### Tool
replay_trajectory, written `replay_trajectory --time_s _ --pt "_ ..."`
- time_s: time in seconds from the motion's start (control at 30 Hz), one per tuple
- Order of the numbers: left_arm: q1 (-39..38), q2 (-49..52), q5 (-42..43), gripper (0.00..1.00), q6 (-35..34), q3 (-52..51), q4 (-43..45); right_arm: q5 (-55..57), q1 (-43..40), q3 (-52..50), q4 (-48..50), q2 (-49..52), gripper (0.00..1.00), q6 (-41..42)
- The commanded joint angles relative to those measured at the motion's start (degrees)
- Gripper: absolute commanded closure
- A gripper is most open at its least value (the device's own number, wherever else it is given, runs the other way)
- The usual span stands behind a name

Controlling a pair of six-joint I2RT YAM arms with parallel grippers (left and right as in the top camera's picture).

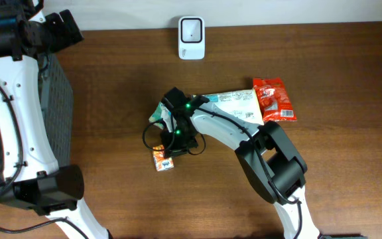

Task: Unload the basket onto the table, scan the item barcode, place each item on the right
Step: 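Lift the orange box with the right gripper up to the scanner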

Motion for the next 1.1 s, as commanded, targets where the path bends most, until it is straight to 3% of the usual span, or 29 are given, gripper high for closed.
replay_trajectory --time_s 0.0,0.17,0.3,0.4,0.53,0.63,0.7,0.83,1.07 --pt "0.3 0.4 -0.6 0.01 0.9 0.7 0.1 -8.4 -1.6 1.5 0.1 0.4 0.96 -0.2" --pt "0.3 0.4 -0.6 0.01 0.9 0.7 0.1 -38.5 -7.3 5.7 -0.5 0.0 0.96 -13.5" --pt "0.2 0.4 -0.6 0.01 0.9 0.7 0.1 -38.1 -8.2 5.8 -0.9 0.0 0.96 -15.7" --pt "0.3 0.4 -0.6 0.01 0.9 0.7 0.1 -19.4 -8.2 8.2 -2.2 -0.2 0.96 -6.9" --pt "0.3 0.4 -0.6 0.01 0.9 0.7 0.1 23.2 -8.2 30.5 -15.9 -0.2 0.96 -6.6" --pt "0.3 0.4 -0.6 0.01 0.9 0.7 0.1 53.8 -8.1 36.8 -9.6 -0.2 0.96 -6.9" --pt "0.2 0.4 -0.6 0.01 0.9 0.7 0.1 68.0 -8.2 36.1 1.0 0.4 0.96 -16.6" --pt "0.3 0.4 -0.6 0.01 0.9 0.7 0.1 68.4 -8.3 36.1 16.5 3.9 0.96 -37.3" --pt "0.3 0.4 -0.6 0.01 0.9 0.7 0.1 67.4 -10.0 36.1 36.7 14.3 0.96 -60.9"
